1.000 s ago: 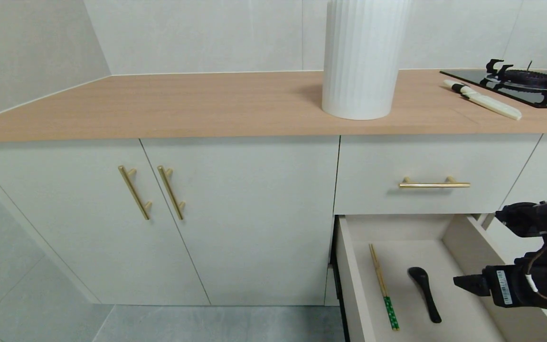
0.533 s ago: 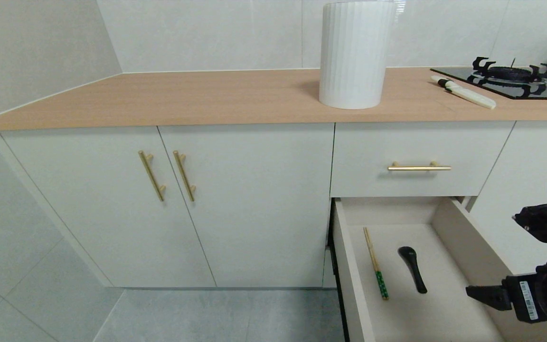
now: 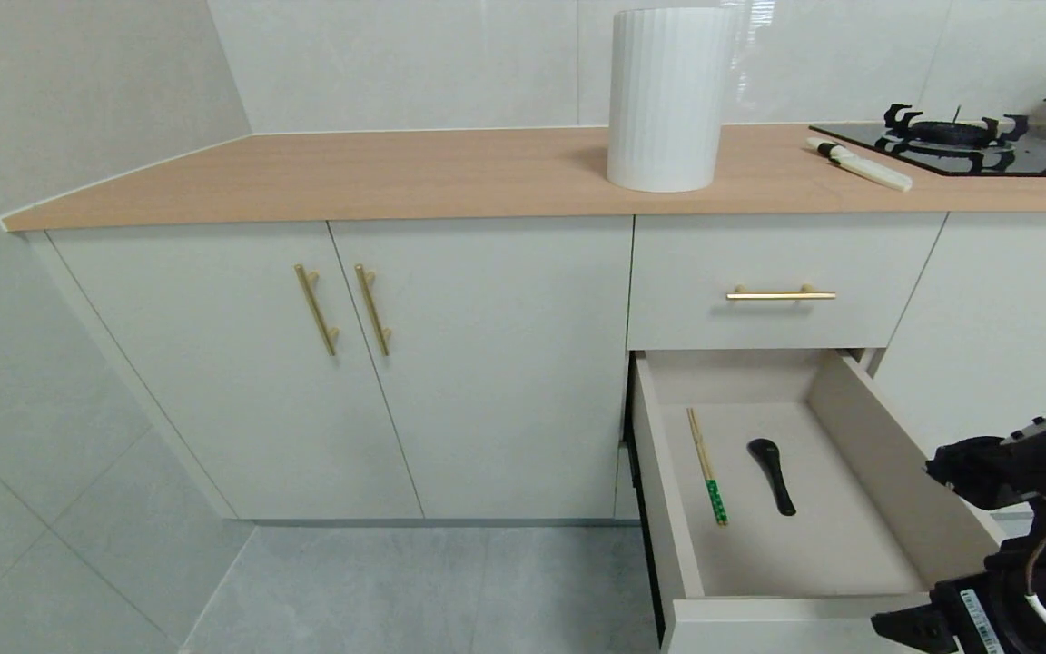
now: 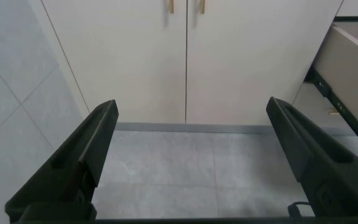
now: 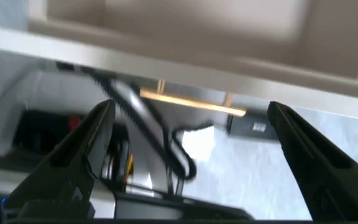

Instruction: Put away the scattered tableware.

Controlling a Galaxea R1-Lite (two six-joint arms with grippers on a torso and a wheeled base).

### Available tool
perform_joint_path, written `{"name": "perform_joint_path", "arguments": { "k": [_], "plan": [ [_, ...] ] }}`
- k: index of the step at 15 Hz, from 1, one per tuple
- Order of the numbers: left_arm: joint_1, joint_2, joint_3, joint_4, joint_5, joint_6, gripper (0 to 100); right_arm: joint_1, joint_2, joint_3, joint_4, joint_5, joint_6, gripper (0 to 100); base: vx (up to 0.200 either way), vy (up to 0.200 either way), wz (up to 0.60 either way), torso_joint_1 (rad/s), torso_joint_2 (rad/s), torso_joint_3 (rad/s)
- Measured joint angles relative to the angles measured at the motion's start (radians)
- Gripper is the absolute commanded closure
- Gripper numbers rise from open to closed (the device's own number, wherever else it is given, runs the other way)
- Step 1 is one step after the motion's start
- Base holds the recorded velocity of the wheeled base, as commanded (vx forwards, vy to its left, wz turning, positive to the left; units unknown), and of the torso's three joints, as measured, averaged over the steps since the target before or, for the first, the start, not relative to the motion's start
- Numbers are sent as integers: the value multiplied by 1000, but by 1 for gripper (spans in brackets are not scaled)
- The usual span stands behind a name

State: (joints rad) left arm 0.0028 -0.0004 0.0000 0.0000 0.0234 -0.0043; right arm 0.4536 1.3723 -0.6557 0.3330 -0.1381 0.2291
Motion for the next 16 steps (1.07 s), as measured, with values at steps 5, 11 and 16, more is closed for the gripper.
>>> {"name": "perform_joint_path", "arguments": {
  "k": [5,11,16],
  "plan": [
    [0,0,0,0,0,0,0,17,168,11,2,15,9,0,0,0,0,0,0,0],
    [0,0,0,0,-1,0,0,1,247,14,-103,-3,60,0,0,0,0,0,0,0],
    [0,0,0,0,-1,0,0,-49,254,14,-203,-44,61,0,0,0,0,0,0,0]
  ]
}}
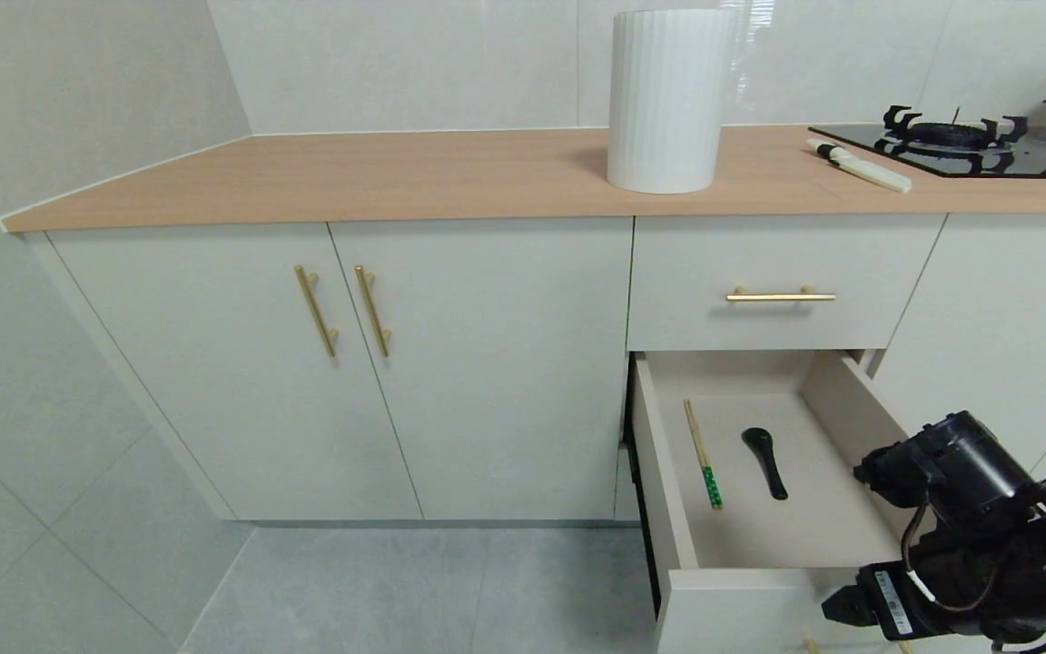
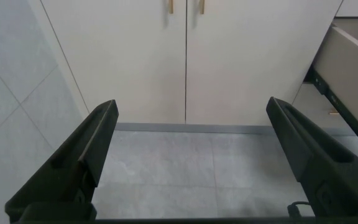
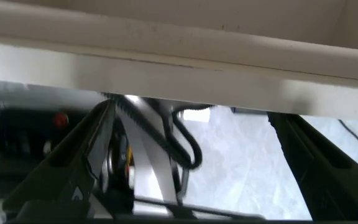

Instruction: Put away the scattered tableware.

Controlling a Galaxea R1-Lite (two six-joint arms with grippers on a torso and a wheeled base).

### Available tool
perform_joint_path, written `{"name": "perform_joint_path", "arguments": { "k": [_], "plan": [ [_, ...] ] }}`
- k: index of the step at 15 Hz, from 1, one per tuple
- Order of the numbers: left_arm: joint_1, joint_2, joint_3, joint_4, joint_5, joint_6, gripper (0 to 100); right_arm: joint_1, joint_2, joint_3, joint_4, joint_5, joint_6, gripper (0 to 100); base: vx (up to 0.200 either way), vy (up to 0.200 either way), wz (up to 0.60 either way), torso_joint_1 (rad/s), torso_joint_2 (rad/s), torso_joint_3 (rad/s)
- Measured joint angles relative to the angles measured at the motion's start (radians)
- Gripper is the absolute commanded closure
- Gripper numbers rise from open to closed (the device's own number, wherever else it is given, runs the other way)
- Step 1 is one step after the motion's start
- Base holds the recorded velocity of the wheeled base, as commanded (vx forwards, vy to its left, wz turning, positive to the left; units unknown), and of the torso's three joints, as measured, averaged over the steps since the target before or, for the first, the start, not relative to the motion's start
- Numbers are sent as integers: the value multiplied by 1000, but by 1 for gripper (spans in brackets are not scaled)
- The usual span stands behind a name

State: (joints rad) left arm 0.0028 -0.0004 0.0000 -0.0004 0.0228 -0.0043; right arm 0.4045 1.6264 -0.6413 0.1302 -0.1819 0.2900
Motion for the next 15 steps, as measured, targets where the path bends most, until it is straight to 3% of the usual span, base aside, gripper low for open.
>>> {"name": "perform_joint_path", "arguments": {
  "k": [7,15],
  "plan": [
    [0,0,0,0,1,0,0,-89,85,-40,-150,-5,-15,0,0,0,0,0,0,0],
    [0,0,0,0,1,0,0,-139,306,-285,-217,-9,-22,0,0,0,0,0,0,0]
  ]
}}
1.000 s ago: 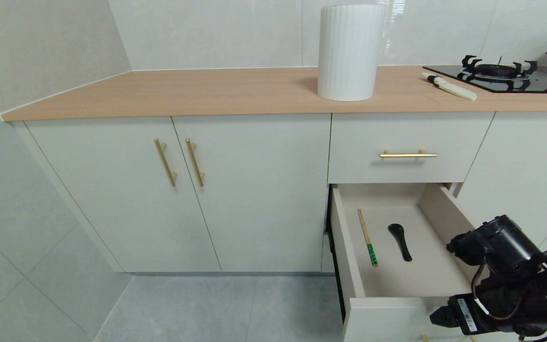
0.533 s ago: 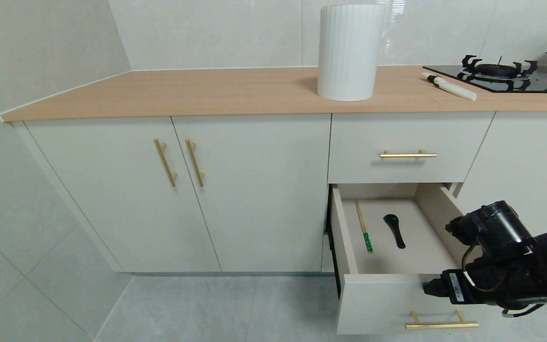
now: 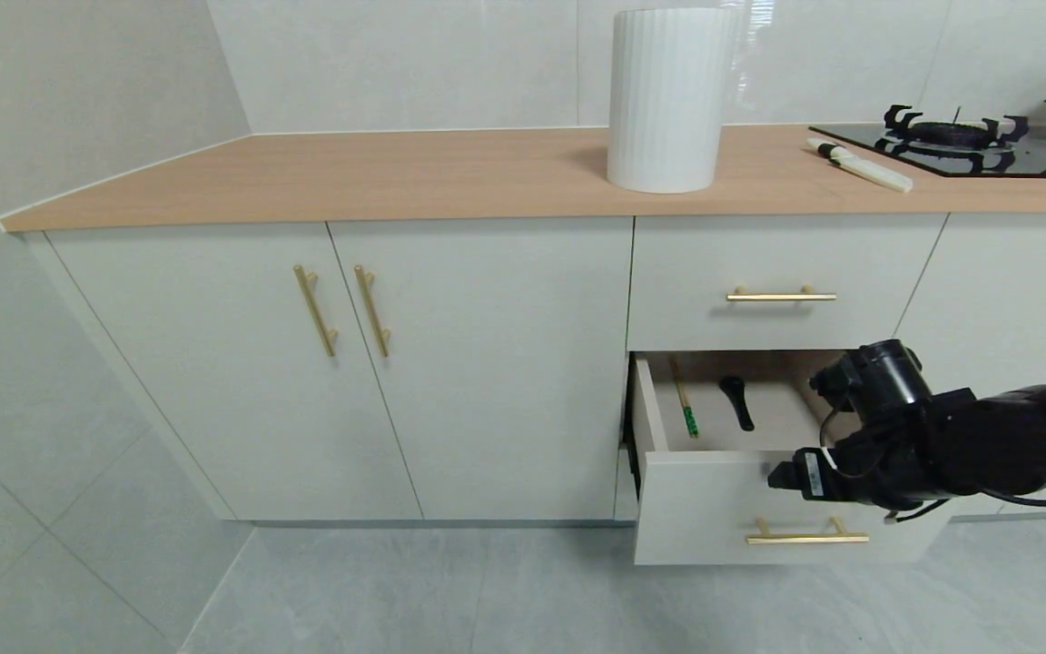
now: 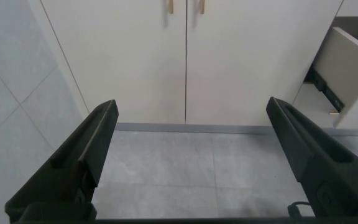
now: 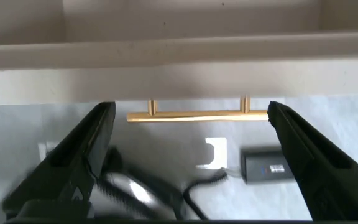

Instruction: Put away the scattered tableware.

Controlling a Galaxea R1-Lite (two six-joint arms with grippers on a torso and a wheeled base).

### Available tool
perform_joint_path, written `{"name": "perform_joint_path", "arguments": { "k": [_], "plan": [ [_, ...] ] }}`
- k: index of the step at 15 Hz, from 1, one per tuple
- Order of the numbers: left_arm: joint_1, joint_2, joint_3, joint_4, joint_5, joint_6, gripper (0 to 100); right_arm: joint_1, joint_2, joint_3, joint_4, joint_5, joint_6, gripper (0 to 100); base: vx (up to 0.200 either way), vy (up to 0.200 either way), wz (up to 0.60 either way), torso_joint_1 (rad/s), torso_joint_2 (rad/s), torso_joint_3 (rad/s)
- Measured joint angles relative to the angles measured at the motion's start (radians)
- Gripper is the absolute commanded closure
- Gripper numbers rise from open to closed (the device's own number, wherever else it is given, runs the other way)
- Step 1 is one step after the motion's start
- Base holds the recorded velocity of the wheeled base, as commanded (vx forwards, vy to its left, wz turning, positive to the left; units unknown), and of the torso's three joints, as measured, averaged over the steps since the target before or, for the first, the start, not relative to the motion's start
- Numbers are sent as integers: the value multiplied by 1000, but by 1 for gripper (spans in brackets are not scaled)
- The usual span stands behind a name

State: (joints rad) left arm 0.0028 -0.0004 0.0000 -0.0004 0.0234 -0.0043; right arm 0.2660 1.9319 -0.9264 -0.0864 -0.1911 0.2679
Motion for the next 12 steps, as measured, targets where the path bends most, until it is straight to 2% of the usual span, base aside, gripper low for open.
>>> {"name": "perform_joint_path", "arguments": {
  "k": [2,4,8,12],
  "plan": [
    [0,0,0,0,0,0,0,-21,64,-71,-54,-12,-34,0,0,0,0,0,0,0],
    [0,0,0,0,0,0,0,-38,123,-130,-163,-22,-40,0,0,0,0,0,0,0],
    [0,0,0,0,0,0,0,-42,226,-183,-297,-38,-40,0,0,0,0,0,0,0],
    [0,0,0,0,-1,0,0,-59,315,-188,-512,-75,-37,0,0,0,0,0,0,0]
  ]
}}
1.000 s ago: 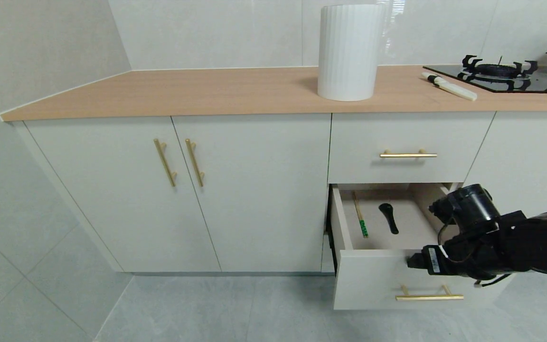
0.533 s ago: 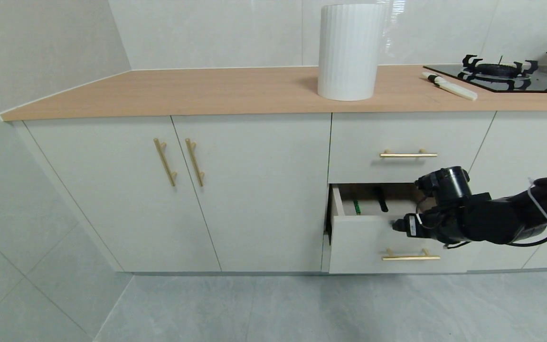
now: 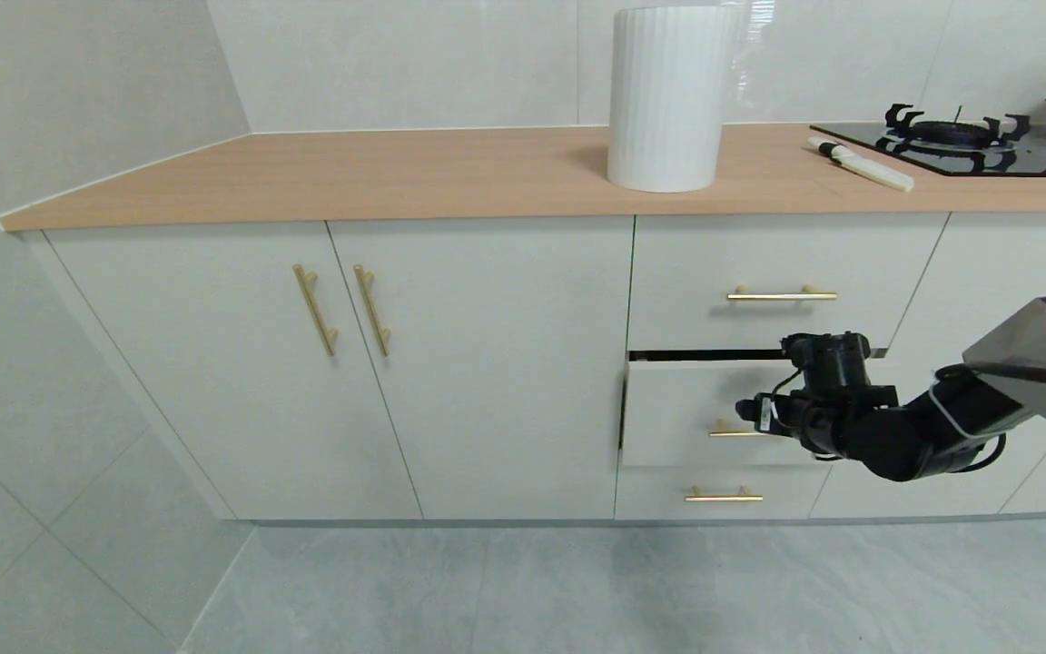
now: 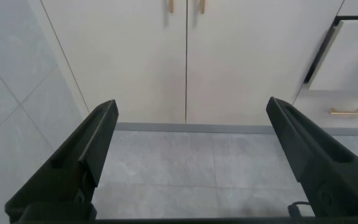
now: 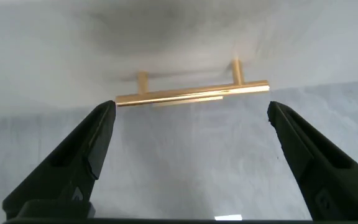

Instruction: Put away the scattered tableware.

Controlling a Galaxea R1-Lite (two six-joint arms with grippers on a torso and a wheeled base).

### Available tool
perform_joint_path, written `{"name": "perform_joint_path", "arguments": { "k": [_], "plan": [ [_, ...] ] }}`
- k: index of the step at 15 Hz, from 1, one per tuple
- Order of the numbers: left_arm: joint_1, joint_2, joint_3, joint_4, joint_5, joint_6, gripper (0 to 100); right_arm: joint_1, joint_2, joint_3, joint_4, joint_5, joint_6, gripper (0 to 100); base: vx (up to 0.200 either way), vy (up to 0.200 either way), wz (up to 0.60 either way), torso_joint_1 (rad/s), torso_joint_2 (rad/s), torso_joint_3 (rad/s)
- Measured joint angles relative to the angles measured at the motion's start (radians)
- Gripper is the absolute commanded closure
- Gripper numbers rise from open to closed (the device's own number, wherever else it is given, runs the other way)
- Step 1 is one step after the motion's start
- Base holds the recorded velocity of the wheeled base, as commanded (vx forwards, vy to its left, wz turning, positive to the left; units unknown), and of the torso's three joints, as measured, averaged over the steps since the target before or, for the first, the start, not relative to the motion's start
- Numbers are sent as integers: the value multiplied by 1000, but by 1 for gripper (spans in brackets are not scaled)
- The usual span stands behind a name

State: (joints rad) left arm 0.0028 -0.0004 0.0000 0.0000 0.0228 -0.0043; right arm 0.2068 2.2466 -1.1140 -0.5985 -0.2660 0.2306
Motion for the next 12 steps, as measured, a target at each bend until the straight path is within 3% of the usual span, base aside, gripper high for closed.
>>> {"name": "perform_joint_path", "arguments": {
  "k": [3,12],
  "plan": [
    [0,0,0,0,0,0,0,-19,49,0,-138,-29,-1,0,0,0,0,0,0,0],
    [0,0,0,0,0,0,0,-34,172,-116,-274,-143,-1,0,0,0,0,0,0,0]
  ]
}}
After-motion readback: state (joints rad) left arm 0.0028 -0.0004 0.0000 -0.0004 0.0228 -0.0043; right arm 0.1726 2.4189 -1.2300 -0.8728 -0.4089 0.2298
